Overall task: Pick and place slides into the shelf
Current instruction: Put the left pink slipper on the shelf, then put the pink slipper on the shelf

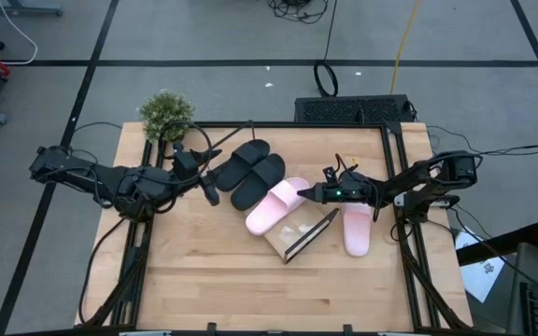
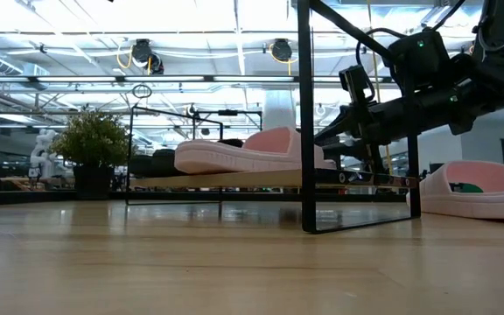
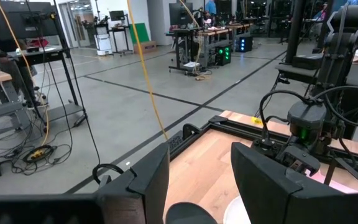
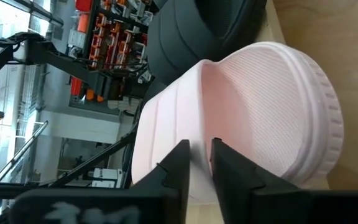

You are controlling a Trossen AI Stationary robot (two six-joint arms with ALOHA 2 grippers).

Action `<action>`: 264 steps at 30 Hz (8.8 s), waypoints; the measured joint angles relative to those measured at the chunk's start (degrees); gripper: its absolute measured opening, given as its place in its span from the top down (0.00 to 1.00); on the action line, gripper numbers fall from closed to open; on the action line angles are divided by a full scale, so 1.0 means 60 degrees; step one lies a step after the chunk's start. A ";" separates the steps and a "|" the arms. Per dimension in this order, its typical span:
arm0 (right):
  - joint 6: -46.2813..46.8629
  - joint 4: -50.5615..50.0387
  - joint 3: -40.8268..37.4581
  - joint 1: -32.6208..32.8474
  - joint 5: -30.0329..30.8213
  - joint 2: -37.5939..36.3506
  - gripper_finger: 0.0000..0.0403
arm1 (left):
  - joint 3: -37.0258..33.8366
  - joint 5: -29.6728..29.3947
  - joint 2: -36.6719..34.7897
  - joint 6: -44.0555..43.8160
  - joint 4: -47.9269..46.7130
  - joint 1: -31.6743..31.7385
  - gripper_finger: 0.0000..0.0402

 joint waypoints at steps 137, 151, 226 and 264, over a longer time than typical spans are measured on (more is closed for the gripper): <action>-1.6775 -2.1400 0.4790 -0.6703 -0.4839 -0.2921 0.79 | 0.0004 0.0981 0.0004 -0.0215 0.0482 -0.0079 0.56; -1.7455 -2.1346 0.4787 -0.6688 -0.5524 -0.1879 0.79 | 0.0001 0.0980 0.0004 -0.0211 0.0481 -0.0079 0.56; -1.7367 -2.0570 0.4499 -0.6694 -0.5702 -0.0474 0.79 | 0.0003 0.0991 0.0007 -0.0153 0.0185 -0.0083 0.56; -1.7443 -2.0662 0.4499 -0.6426 -0.6022 -0.0474 0.61 | 0.0004 0.0991 0.0007 0.0069 0.0186 -0.0083 0.56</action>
